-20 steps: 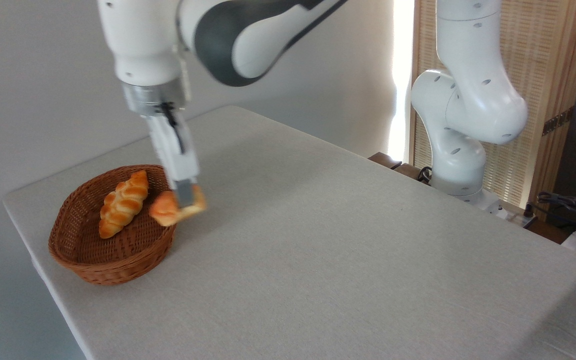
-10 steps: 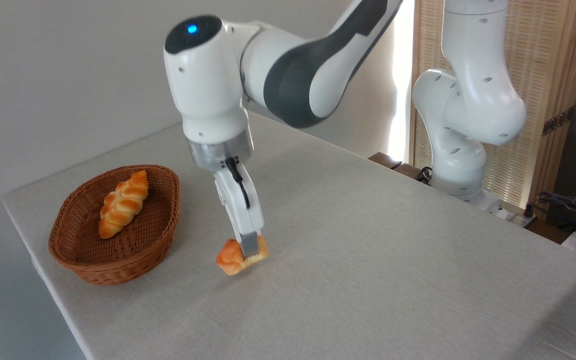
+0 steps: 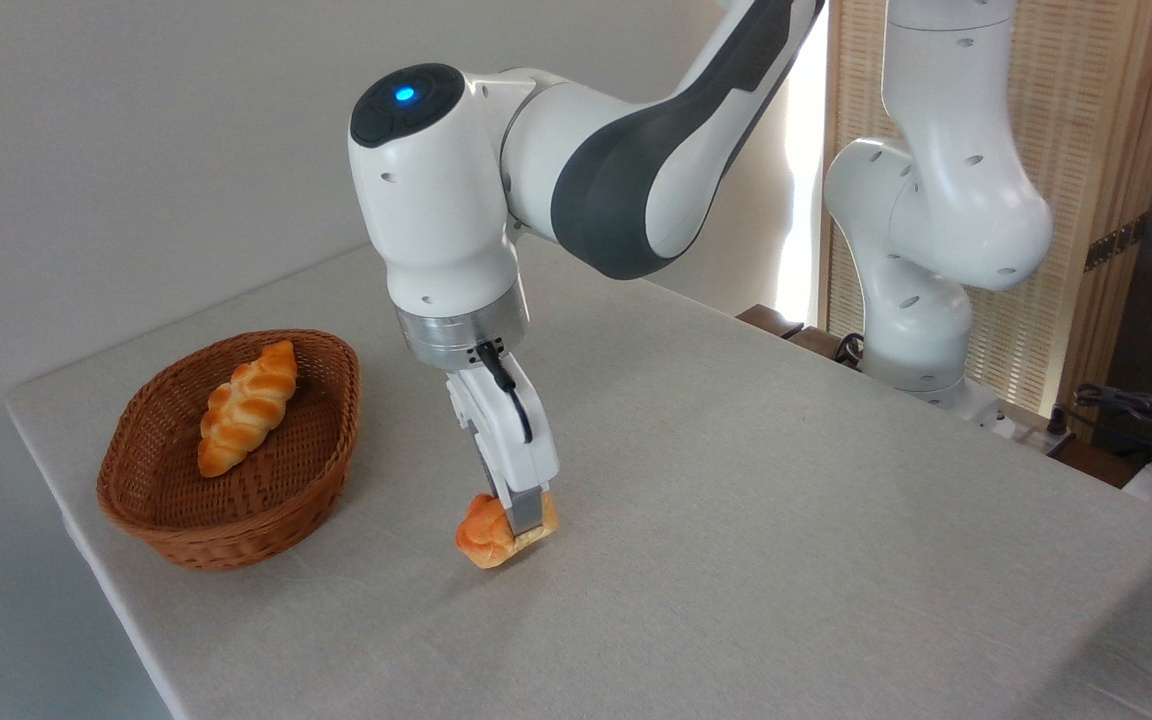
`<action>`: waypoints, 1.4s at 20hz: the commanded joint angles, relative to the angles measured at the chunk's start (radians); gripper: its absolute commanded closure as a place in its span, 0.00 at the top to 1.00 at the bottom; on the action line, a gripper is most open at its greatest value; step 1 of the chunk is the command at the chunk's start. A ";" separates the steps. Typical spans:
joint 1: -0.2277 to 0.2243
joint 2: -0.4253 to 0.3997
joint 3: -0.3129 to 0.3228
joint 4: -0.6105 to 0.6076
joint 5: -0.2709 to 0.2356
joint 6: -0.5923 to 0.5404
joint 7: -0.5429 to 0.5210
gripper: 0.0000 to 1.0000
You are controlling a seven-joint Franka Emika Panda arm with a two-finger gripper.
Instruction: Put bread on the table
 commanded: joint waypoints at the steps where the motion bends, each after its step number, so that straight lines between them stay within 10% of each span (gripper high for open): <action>1: -0.001 -0.015 0.010 0.036 0.010 -0.056 -0.061 1.00; 10: 0.008 -0.038 0.007 0.073 0.012 -0.068 -0.066 1.00; 19: 0.178 -0.005 -0.188 0.367 0.012 -0.200 -0.303 1.00; 28: 0.170 0.020 -0.206 0.456 0.066 -0.294 -0.402 1.00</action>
